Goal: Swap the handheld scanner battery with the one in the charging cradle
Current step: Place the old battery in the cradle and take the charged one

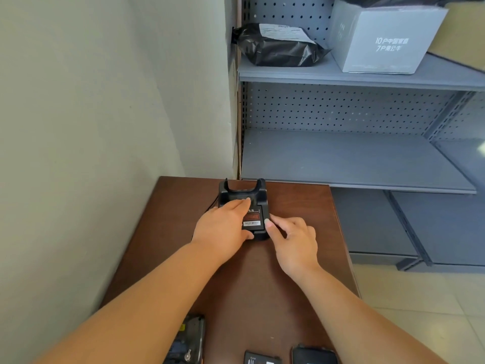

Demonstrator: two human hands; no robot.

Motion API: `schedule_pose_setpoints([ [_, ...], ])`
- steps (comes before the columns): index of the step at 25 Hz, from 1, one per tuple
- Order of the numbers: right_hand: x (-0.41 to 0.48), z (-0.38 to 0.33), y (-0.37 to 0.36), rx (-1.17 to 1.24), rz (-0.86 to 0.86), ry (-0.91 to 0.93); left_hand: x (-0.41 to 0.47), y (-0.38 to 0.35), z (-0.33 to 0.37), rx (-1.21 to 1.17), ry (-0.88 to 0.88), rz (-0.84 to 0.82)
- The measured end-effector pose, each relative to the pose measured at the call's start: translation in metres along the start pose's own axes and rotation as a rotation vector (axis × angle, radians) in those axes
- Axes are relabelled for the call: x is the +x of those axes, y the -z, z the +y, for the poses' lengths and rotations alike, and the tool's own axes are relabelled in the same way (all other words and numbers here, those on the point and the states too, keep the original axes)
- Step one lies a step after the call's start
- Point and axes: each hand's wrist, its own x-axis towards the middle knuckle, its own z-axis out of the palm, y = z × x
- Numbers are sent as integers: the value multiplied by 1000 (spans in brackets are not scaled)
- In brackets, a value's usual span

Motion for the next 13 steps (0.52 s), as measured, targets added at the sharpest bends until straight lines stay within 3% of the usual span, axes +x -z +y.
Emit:
schedule_pose_setpoints([
  [6,-2,2,-3,-46,25,25,10,11,3,71,0,-71],
  [13,-2,1,-3,-70,11,14,11,11,-1,-85,-2,-57],
])
